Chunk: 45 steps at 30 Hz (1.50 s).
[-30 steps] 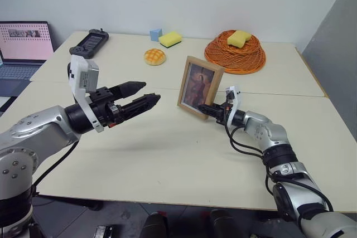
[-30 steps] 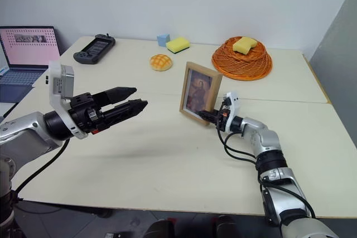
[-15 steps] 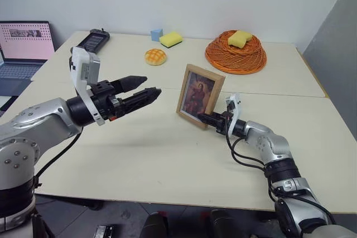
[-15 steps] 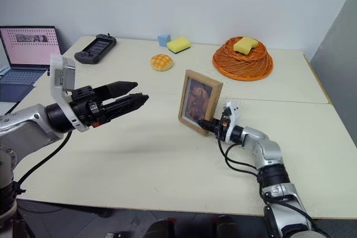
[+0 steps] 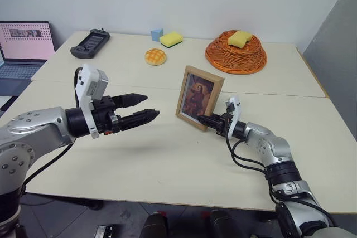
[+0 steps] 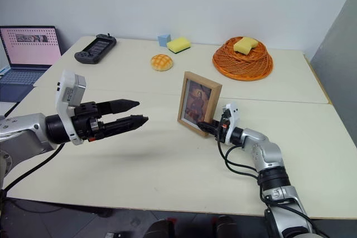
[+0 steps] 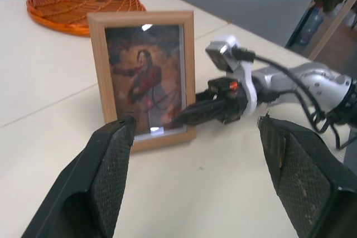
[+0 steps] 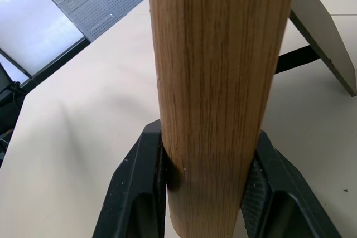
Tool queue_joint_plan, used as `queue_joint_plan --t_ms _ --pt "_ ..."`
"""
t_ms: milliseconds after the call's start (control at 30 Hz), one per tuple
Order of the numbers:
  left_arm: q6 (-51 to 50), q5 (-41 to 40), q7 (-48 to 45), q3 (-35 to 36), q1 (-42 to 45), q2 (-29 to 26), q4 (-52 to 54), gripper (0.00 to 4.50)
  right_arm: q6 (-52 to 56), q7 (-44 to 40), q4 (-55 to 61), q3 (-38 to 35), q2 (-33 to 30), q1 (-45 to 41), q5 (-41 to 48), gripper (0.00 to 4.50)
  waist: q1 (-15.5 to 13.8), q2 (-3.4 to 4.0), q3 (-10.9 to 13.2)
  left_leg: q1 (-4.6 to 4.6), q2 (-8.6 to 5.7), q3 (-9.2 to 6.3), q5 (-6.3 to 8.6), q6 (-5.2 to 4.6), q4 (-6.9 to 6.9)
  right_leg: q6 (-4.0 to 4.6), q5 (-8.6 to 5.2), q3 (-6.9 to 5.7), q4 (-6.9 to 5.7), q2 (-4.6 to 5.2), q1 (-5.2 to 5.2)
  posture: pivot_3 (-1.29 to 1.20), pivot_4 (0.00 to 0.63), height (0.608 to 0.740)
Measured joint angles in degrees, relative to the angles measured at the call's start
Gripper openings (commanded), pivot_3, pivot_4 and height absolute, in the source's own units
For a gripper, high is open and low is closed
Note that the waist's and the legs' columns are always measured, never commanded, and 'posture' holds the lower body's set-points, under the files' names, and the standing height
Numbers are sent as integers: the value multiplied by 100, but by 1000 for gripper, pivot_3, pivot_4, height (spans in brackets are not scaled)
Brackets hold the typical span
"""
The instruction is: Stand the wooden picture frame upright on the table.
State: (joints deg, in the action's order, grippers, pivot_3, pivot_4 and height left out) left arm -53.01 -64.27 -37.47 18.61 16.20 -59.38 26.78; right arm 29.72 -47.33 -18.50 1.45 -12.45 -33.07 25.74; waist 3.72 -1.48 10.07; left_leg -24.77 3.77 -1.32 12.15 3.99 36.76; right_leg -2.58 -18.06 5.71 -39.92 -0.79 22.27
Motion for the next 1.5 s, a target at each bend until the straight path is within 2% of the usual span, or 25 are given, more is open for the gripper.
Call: queue_joint_plan --t_ms 100,233,767,800,1067,1500 --pt "121 417 -366 48 -421 -234 107 3733 -94 -13 -4 12 0 21 -52 1471 -2 2 1 0 1 -3 0 0 -8 5 -6 -4 -2 0 1 0 150 740" --pt "270 707 -570 66 -505 -235 124 3733 -411 -148 18 176 -25 138 -237 1471 -26 2 1 0 2 0 0 0 -9 5 -8 -4 -1 0 1 0 150 740" --pt "347 900 -568 75 -302 -36 68 3733 -797 -374 82 342 -61 301 -496 1471 -24 2 2 1 3 -2 0 0 -11 5 -10 -5 -2 -1 1 0 150 740" --pt "347 900 -567 76 -297 -24 68 3788 -797 -374 82 341 -61 301 -496 2005 -24 2 2 1 3 -2 0 0 -11 5 -10 -5 -2 -1 1 0 150 740" --pt "344 915 -568 75 -296 37 69 3788 -755 -347 13 358 -49 301 -555 3821 -24 3 3 1 3 -3 0 0 -11 5 -10 -6 -2 -1 1 0 150 740" --pt "205 789 -352 19 10 332 9 3788 -616 -367 247 350 -298 455 -618 3821 -45 4 5 1 2 -3 0 0 -10 5 -10 -6 -1 0 0 0 150 740"
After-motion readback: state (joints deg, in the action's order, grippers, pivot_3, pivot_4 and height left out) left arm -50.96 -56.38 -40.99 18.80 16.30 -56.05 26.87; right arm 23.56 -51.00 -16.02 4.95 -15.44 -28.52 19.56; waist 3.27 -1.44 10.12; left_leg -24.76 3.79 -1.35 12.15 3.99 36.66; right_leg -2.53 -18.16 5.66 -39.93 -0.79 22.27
